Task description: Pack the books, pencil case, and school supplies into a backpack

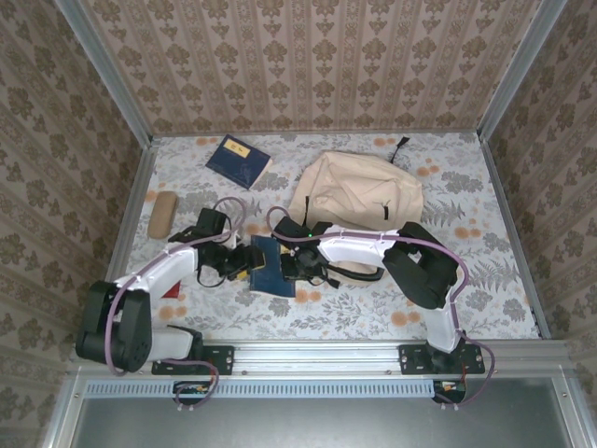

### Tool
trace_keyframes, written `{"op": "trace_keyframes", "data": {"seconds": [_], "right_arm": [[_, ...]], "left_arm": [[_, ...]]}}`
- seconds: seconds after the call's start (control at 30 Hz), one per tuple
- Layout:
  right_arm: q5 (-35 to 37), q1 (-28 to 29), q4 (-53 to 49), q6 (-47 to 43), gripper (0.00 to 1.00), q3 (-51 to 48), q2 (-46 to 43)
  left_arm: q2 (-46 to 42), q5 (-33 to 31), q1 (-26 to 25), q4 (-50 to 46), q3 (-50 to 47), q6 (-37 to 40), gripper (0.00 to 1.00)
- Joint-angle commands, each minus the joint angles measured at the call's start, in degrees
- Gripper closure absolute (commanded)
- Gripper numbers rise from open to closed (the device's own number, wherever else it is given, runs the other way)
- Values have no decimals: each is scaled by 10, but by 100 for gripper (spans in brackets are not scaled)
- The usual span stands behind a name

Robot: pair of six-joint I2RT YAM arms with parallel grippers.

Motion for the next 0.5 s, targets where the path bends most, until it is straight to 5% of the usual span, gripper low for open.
{"op": "trace_keyframes", "data": {"seconds": [0.0,0.2,0.47], "right_arm": [[-6,10,10,-9,74,0,34],[-7,8,14,-9,75,-3,33],[-16,4,29,-6,73,-15,5]], "left_arm": [[-28,110,-8,71,-9,-28,49],[0,109,-7,94,-27,-51,54],[15,39,-2,64,-20,-53,75]]}}
